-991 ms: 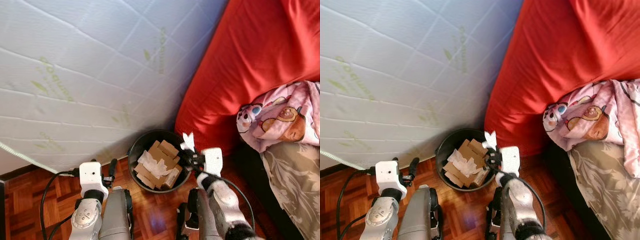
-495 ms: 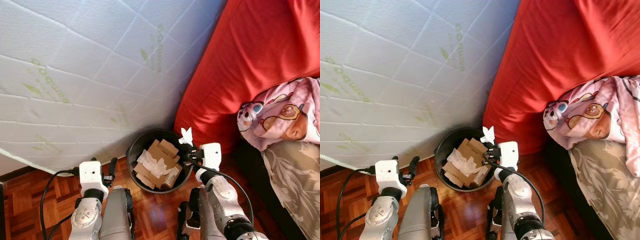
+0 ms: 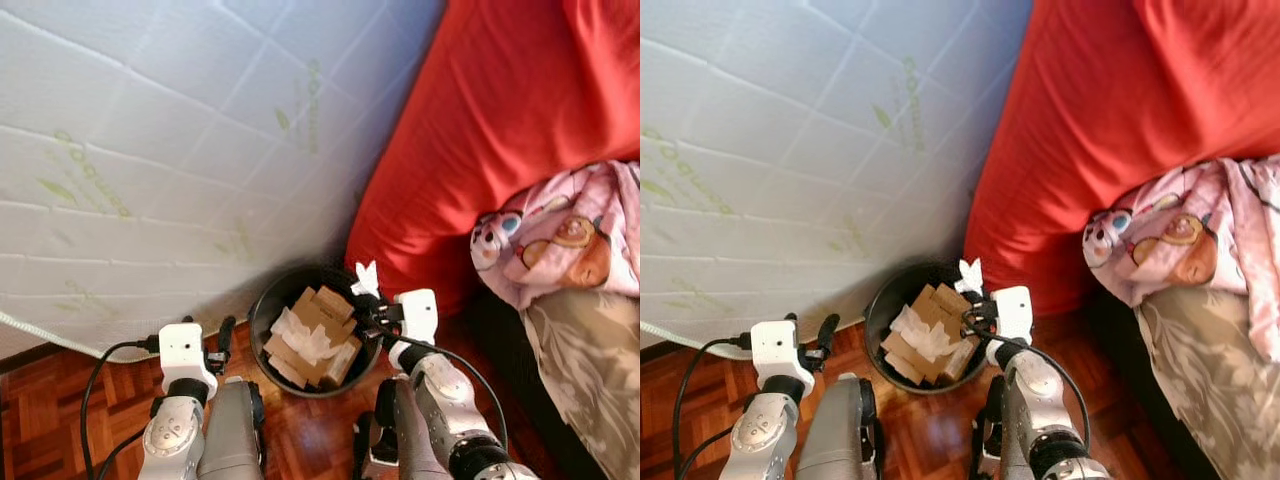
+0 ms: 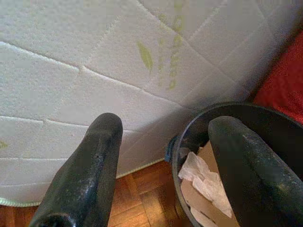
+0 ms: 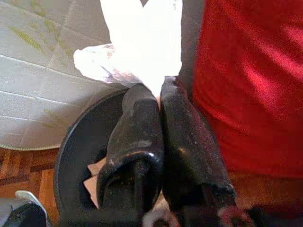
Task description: Clean up the room
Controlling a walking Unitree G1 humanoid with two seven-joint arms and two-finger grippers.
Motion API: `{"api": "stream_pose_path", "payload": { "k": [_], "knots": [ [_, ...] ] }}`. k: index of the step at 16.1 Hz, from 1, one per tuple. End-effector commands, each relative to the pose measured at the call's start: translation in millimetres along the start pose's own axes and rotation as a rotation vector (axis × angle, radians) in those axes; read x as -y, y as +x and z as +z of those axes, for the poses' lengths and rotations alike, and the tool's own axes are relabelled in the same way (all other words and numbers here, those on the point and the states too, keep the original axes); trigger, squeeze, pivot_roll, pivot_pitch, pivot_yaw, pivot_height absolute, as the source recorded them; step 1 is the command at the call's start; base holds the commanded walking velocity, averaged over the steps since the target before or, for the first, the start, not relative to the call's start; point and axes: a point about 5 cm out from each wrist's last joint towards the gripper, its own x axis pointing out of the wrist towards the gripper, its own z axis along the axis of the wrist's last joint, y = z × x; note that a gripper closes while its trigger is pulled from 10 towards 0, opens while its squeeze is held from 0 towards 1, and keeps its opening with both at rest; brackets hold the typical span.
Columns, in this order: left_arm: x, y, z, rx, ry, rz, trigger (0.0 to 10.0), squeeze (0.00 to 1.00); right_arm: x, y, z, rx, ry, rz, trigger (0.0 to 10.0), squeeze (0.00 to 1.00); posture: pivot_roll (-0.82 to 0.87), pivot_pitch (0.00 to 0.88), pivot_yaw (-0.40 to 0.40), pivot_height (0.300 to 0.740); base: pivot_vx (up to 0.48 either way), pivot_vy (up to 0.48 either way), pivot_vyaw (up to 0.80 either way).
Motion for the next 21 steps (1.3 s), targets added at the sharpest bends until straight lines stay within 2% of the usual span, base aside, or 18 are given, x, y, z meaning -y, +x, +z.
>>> {"api": "stream_pose_path", "payload": {
  "k": [1,3,6,7,8,9,11,12,15,18,19,20,21],
  "knots": [
    [-1.2,-6.8,-9,-0.045,0.002,0.002,10.0,0.0,-2.3,-3.0,-8,-0.038,0.008,0.01,10.0,0.0,0.09,0.34,-0.014,0.599,0.307,0.0,0.0],
    [-1.6,-7.4,-9,-0.043,0.001,0.005,10.0,0.0,-3.5,3.6,1,-0.023,-0.021,0.034,10.0,0.0,0.09,0.343,-0.016,0.599,0.156,0.0,0.0],
    [-0.8,-8.9,-9,-0.042,0.0,0.006,10.0,0.0,-16.5,25.5,31,-0.009,-0.139,0.171,10.0,0.0,0.09,0.35,-0.021,0.599,0.0,0.0,0.0],
    [-0.6,-9.1,-9,-0.042,-0.001,0.006,10.0,0.0,-18.9,28.2,35,-0.009,-0.151,0.199,10.0,0.0,0.09,0.351,-0.021,0.599,0.0,0.0,0.0],
    [-0.4,-9.3,-9,-0.042,0.0,0.006,10.0,0.0,-20.5,30.3,37,-0.019,-0.165,0.221,10.0,0.0,0.09,0.352,-0.022,0.599,0.0,0.0,0.0],
    [0.6,-10.4,-9,-0.043,-0.002,0.006,10.0,0.0,-23.5,37.2,45,-0.069,-0.253,0.279,10.0,0.0,0.09,0.356,-0.026,0.599,0.0,0.0,0.0],
    [1.5,-11.2,-9,-0.043,-0.005,0.004,10.0,0.0,-21.4,43.3,52,-0.106,-0.294,0.285,10.0,0.0,0.09,0.359,-0.03,0.599,0.0,0.0,0.0],
    [3.0,-13.1,-9,-0.044,-0.007,0.002,10.0,0.0,-20.7,48.8,59,-0.141,-0.344,0.297,10.0,0.0,0.09,0.364,-0.034,0.599,0.0,0.0,0.0],
    [4.9,-16.4,-8,-0.044,-0.012,0.005,10.0,0.0,-19.8,56.2,72,-0.152,-0.35,0.297,10.0,0.0,0.09,0.381,-0.047,0.599,0.0,0.0,0.0],
    [5.8,-21.7,-6,-0.038,-0.016,0.012,10.0,0.0,-12.6,61.4,89,-0.127,-0.21,0.27,10.0,0.0,0.11,0.403,-0.061,0.599,0.0,0.0,0.0],
    [4.7,-23.9,-4,-0.035,-0.018,0.019,10.0,0.0,-10.4,62.6,91,-0.141,-0.224,0.243,10.0,0.0,0.11,0.415,-0.073,0.599,0.0,0.0,0.0],
    [2.8,-27.6,-5,-0.039,-0.019,0.03,10.0,0.0,-12.4,64.8,87,-0.194,-0.287,0.203,10.0,0.0,0.11,0.425,-0.079,0.599,0.0,0.0,0.0],
    [2.5,-31.2,-6,-0.043,-0.019,0.037,10.0,0.0,-19.9,65.8,80,-0.228,-0.313,0.198,10.0,0.0,0.13,0.436,-0.084,0.599,0.0,0.0,0.0]
  ]
}}
